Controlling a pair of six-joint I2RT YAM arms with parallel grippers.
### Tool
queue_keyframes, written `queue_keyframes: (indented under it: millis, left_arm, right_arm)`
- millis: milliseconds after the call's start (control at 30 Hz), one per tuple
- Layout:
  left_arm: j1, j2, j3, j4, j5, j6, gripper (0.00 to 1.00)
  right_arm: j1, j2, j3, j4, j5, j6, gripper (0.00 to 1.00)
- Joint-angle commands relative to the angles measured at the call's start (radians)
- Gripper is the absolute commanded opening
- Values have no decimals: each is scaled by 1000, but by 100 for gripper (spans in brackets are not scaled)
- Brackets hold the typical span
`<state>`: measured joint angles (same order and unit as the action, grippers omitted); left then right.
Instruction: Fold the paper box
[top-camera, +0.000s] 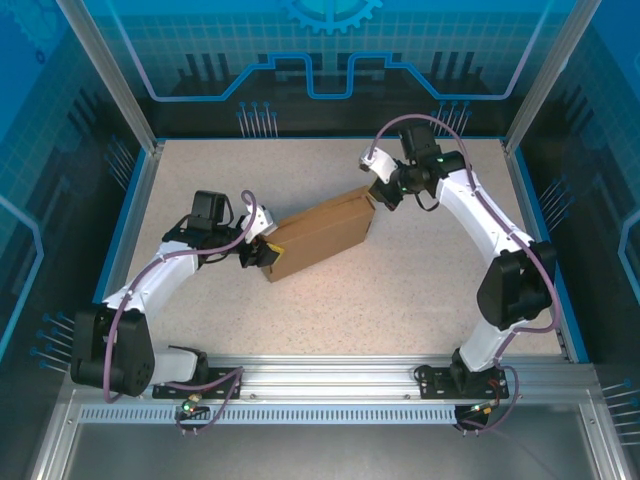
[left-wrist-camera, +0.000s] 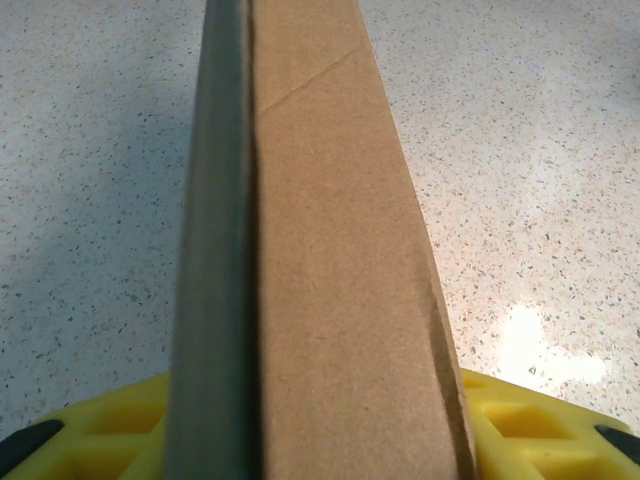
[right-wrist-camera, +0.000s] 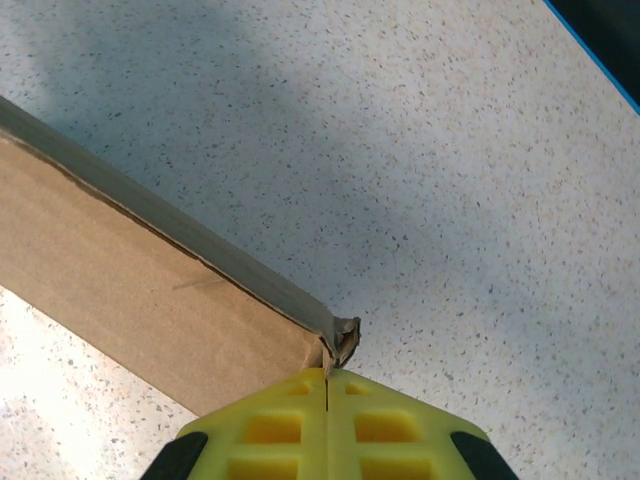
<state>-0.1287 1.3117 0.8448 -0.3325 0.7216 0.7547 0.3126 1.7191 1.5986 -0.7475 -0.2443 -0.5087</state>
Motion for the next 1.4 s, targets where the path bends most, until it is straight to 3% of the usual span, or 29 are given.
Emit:
queue_keyframes:
  millis: [0,233,533,1167,1367]
  left_arm:
    - [8,9,29,64,30,-14,44]
    - [6,17,29,64,14,-20,45]
    - [6,26,31,64,2,-22,45]
    - [6,27,30,61,-19,-20,45]
    - [5,27,30,63,-17,-22,45]
  right_arm:
    - [43,3,10,-42,54,161,3]
    - [74,16,-5,-38,125,323,4]
    - [72,-5,-33,-15,134,395,3]
    - [57,20,88,-130,120,406,3]
    - [48,31,55,-112,145,402,3]
